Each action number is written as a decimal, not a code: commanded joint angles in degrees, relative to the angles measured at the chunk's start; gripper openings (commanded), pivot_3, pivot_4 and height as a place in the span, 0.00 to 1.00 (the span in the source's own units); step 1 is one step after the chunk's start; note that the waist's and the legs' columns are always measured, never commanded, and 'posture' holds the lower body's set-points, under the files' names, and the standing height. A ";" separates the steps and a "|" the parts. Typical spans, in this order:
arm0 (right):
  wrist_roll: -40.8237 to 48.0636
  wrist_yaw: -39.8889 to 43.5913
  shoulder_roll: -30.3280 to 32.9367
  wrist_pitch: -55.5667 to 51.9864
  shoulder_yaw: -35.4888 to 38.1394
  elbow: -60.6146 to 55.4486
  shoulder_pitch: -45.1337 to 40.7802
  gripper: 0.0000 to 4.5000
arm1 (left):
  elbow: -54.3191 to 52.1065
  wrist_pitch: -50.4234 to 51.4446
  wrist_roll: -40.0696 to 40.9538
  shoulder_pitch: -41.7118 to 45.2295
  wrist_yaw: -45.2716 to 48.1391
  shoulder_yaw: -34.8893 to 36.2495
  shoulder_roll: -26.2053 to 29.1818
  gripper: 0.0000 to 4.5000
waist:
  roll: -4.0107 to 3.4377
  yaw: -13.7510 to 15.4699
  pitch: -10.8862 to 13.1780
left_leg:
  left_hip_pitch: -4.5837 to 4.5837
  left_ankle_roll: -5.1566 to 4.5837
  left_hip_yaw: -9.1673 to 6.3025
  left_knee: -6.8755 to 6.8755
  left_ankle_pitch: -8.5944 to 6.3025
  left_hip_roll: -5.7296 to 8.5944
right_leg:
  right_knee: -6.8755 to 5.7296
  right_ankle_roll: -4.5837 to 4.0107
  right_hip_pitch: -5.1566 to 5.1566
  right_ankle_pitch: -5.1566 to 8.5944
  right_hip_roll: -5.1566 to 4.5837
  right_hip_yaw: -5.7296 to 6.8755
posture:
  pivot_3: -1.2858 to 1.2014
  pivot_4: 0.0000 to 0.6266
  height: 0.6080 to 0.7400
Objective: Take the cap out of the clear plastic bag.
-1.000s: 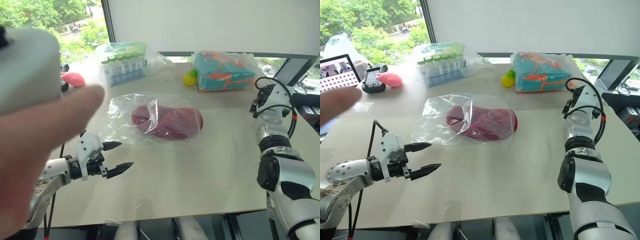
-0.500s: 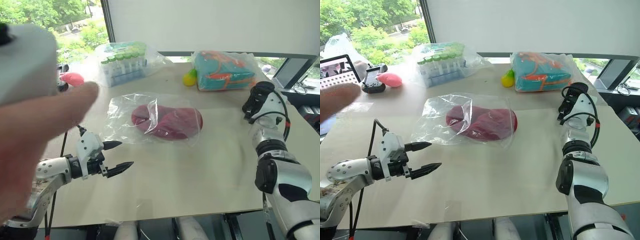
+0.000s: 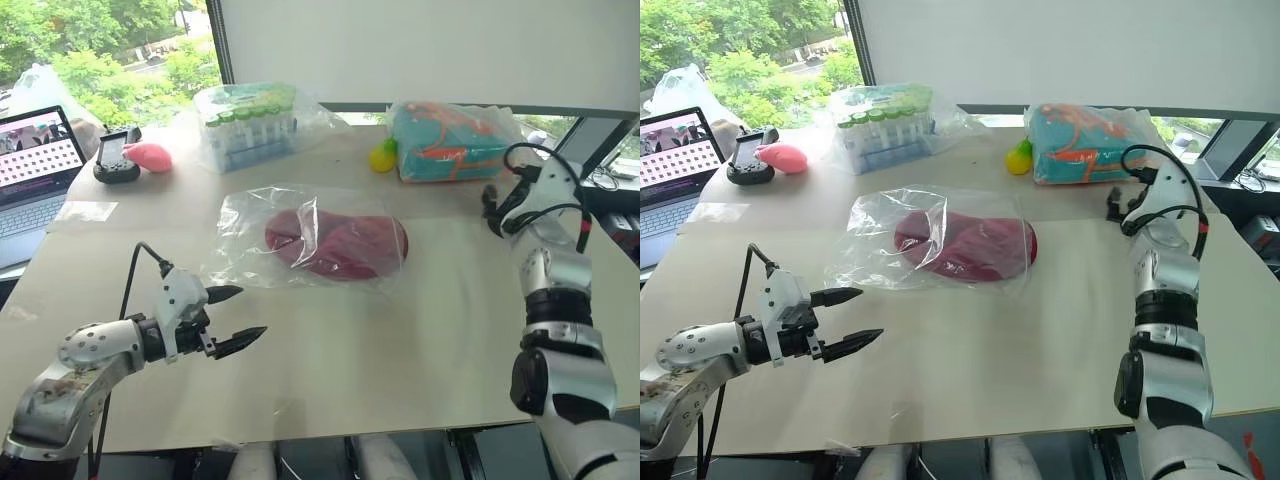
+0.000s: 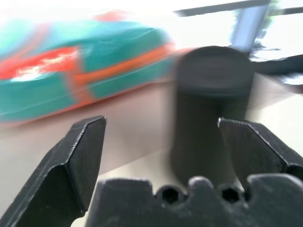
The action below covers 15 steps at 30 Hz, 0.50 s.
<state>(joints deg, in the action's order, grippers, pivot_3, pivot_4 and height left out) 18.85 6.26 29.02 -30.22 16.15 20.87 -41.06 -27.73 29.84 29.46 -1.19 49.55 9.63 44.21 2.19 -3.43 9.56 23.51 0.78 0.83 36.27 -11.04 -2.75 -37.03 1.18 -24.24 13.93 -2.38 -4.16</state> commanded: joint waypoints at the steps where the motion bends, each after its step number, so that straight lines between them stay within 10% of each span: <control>1: 9.98 11.03 5.07 -13.33 -1.41 -24.19 9.12 1.00 | -0.56 -1.82 -0.26 0.37 -0.28 -0.09 -0.65 1.00 | -0.07 0.58 0.02 | 0.02 0.00 -0.01 0.01 0.00 0.00 | 0.01 0.01 0.00 0.01 0.00 0.02 | 0.52 0.24 1.00; 9: 28.94 34.33 15.56 -23.76 -2.69 -49.80 26.14 1.00 | -0.44 -3.22 -1.13 1.07 -0.16 -2.59 -1.75 1.00 | -0.12 0.95 0.06 | -0.11 0.00 0.04 0.16 0.00 -0.03 | 0.02 0.43 0.15 0.26 0.01 0.00 | 0.52 0.24 1.00; 15: 20.75 39.75 19.19 -13.92 -9.44 -55.09 31.74 1.00 | 0.00 -3.90 -1.48 2.19 -0.07 -3.77 -2.00 1.00 | -0.11 0.91 0.06 | -0.11 0.01 0.04 0.27 0.00 -0.05 | 0.01 0.45 0.15 0.28 0.05 0.00 | 0.52 0.24 1.00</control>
<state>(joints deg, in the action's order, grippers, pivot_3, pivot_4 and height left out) 41.94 45.22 47.74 -47.67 6.89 -33.15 -9.58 -27.06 27.52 28.34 0.30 49.40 5.63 42.40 2.08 -2.52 9.62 23.42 0.79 0.87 36.58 -11.05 -2.79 -37.02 1.64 -24.10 14.20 -2.33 -4.17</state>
